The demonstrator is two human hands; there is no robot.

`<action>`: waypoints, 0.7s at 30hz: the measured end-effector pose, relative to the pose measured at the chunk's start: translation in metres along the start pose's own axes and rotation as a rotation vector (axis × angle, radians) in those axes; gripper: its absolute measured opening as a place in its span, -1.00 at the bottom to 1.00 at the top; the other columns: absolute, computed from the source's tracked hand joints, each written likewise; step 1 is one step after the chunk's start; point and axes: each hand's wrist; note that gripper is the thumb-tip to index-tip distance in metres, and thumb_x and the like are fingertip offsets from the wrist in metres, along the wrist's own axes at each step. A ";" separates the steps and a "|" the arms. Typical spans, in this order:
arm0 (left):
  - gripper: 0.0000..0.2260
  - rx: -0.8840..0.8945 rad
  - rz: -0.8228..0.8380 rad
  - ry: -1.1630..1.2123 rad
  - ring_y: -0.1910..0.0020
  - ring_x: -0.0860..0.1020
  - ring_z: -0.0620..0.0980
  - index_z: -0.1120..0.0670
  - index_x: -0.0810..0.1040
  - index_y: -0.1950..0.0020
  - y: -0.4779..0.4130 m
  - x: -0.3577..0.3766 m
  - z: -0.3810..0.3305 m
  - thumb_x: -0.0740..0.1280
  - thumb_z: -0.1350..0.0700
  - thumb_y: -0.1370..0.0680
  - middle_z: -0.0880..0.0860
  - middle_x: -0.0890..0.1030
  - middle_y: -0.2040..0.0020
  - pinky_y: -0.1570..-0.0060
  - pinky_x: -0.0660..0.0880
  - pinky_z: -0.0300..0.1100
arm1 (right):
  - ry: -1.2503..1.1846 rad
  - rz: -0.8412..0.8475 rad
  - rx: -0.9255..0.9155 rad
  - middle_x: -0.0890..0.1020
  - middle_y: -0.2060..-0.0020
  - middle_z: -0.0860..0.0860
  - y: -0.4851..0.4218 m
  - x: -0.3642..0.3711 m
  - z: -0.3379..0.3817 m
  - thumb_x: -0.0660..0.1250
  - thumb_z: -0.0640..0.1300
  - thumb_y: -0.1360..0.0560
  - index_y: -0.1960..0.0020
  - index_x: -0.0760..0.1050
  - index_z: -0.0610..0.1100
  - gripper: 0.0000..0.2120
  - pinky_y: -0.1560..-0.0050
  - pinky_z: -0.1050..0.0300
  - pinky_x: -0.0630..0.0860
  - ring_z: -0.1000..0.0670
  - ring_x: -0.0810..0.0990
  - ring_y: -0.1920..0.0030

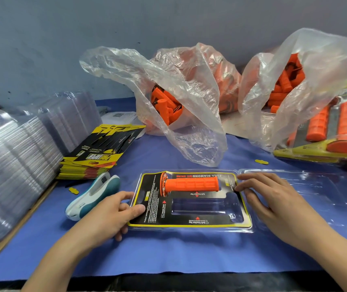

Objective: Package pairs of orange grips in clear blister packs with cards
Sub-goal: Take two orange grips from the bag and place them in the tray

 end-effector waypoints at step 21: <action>-0.81 0.018 -0.143 0.124 0.53 0.48 -0.06 0.06 0.58 -0.08 -0.006 -0.012 -0.007 0.27 -0.02 -0.61 0.02 0.57 0.32 0.58 0.38 -0.24 | -0.236 -0.047 0.038 0.56 -0.11 0.32 -0.007 -0.008 -0.002 0.23 -0.07 -0.60 -0.03 0.58 0.14 -0.82 -0.15 0.31 0.35 0.18 0.46 -0.20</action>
Point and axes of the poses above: each hand's wrist, its own y-axis away from the middle knuckle, its own x-axis out of the palm, z = x × y
